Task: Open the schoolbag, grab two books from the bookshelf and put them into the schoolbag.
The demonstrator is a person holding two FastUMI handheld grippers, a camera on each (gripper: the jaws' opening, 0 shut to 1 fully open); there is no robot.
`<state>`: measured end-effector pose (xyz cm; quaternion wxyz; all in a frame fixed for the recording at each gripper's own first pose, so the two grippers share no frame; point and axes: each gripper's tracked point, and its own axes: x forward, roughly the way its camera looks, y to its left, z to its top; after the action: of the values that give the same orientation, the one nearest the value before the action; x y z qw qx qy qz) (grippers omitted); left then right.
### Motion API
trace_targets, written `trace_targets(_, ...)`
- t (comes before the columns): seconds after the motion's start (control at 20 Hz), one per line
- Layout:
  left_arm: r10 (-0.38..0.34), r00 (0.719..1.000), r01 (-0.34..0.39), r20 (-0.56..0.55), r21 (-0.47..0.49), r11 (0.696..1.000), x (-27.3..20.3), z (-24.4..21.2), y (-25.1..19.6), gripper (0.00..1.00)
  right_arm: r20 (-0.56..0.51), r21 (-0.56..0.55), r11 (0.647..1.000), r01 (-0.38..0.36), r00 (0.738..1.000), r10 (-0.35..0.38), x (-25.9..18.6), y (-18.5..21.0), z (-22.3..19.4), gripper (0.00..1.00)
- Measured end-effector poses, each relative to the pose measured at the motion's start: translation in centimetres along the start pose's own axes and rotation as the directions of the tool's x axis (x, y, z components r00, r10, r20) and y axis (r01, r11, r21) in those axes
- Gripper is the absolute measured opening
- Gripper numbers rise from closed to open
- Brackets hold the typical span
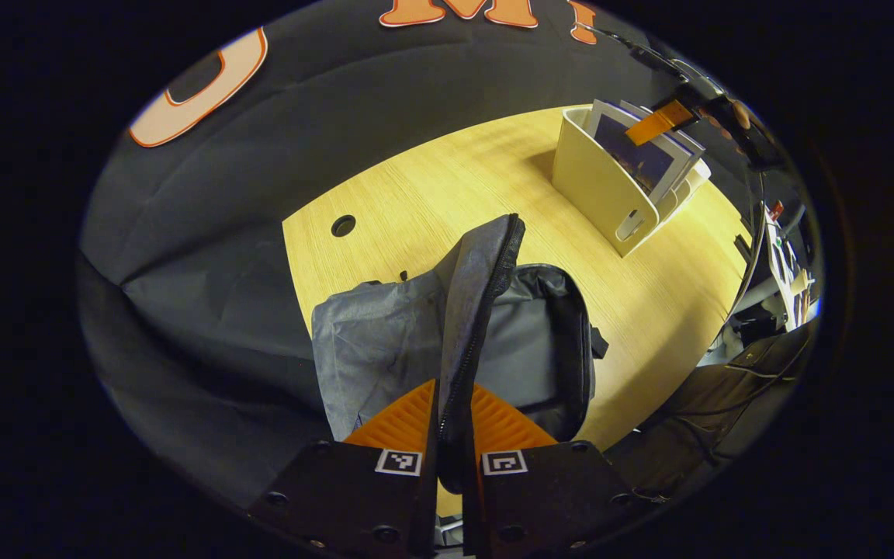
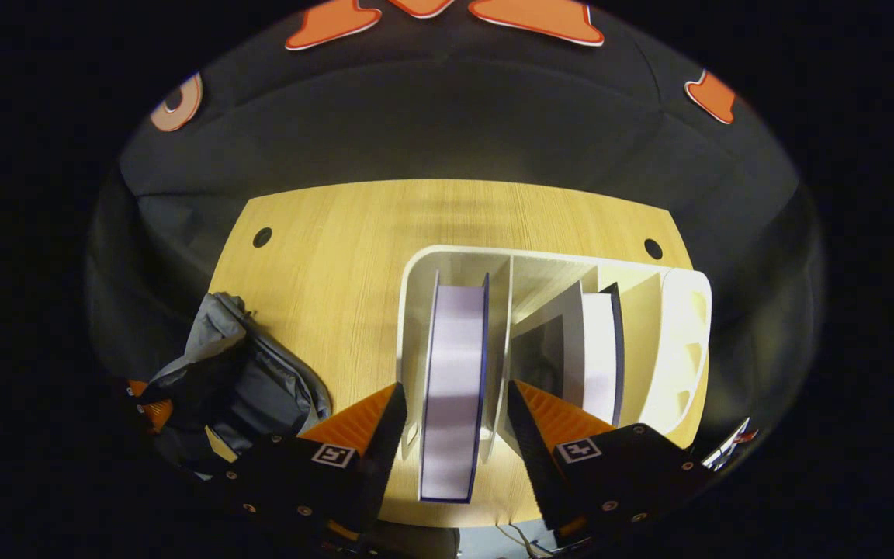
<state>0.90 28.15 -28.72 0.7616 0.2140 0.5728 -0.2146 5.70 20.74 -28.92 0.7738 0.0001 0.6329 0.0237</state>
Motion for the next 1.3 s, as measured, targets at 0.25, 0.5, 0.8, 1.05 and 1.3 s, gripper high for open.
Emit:
trace_targets(0.25,0.013,1.000,-0.013,-0.005,-0.016,1.000,0.0,-0.3,0.1,0.14,-0.044,0.099,0.995,-0.002,0.999,0.006,0.5,0.1,0.4,0.43)
trace_targets(0.5,0.008,1.000,-0.008,-0.007,-0.048,0.999,0.1,-0.9,-0.4,0.14,-0.025,0.131,0.991,-0.040,0.999,0.043,-1.7,-0.1,0.5,0.41)
trace_targets(0.8,0.005,1.000,-0.005,-0.001,-0.063,0.998,0.3,-0.8,-0.6,0.14,0.089,0.184,0.973,-0.140,0.988,0.126,-7.5,-1.6,1.3,0.31)
trace_targets(1.05,-0.002,1.000,0.003,0.013,-0.059,0.998,0.6,0.1,-1.2,0.14,0.174,0.208,0.957,-0.203,0.970,0.168,-11.9,-2.9,0.6,0.30)
trace_targets(1.3,-0.022,0.999,0.023,0.024,-0.061,0.998,0.7,0.5,-2.3,0.14,0.228,0.204,0.947,-0.250,0.952,0.202,-13.9,-2.6,-1.4,0.30)
